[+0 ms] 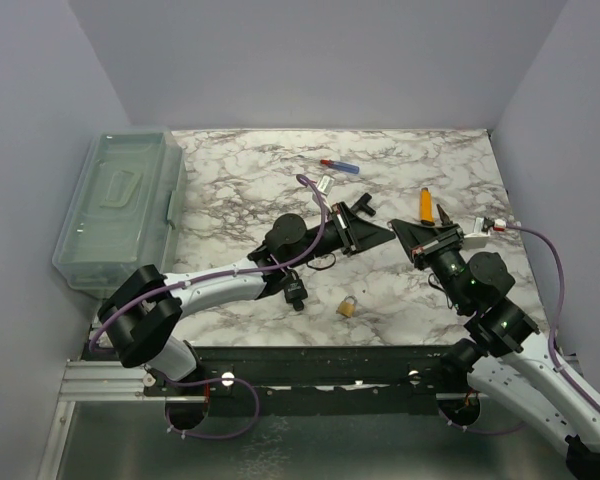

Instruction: Unlock with the key

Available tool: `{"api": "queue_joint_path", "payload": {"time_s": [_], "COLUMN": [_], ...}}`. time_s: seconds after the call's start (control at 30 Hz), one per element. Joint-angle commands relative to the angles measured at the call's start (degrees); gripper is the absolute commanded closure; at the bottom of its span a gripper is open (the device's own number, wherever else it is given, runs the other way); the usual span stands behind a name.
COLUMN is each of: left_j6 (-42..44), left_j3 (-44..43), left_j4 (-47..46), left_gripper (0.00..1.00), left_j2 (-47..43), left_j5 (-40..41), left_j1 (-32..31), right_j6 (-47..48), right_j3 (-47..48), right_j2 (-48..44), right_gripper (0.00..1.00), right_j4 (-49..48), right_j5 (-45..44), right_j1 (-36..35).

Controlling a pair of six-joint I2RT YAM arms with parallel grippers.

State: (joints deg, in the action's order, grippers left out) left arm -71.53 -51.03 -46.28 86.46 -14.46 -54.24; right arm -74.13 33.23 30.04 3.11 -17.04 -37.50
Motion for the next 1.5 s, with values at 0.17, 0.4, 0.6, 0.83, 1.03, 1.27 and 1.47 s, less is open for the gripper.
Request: {"api": "queue_joint_path", "payload": {"time_s": [0.17,0.4,0.6,0.83,1.03,1.27,1.47], "left_j6": [1.22,6.84,18.95,32.21,37.91,44.88,48.80], "left_j3": [-1.09,0.37,-3.12,-13.79,-17.80,-24.09,-26.92], "left_j4": [-1.93,12.17,45.58,82.23,94.60,107.11,113.97], "left_gripper": [1.00,1.00,1.00,1.00,1.00,1.00,1.00], "left_j2": [0.36,-4.64,-11.23,-9.42,-9.47,-7.86,-5.67], "left_j5": [-0.88,-0.47,6.49,13.97,12.07,10.37,6.58], "left_j1": [-0.34,0.06,0.18,0.17,0.19,0.18,0.19], "right_j6": [-0.54,-0.39,4.45,27.36,38.02,45.58,44.36], "right_j3": [-0.89,3.59,5.80,2.52,3.52,-0.24,-8.13], "right_j2": [-0.62,-0.02,-2.92,-3.99,2.88,7.38,9.74], "right_gripper": [1.00,0.33,0.23,0.24,0.16,0.16,0.24], "right_j4": [1.44,15.12,24.67,14.34,11.82,2.87,-19.17], "right_j5": [0.45,-5.13,-11.14,2.00,14.62,36.92,56.99], "right_j1": [-0.03,-0.03,-0.03,-0.03,0.01,-0.03,-0.03]}}
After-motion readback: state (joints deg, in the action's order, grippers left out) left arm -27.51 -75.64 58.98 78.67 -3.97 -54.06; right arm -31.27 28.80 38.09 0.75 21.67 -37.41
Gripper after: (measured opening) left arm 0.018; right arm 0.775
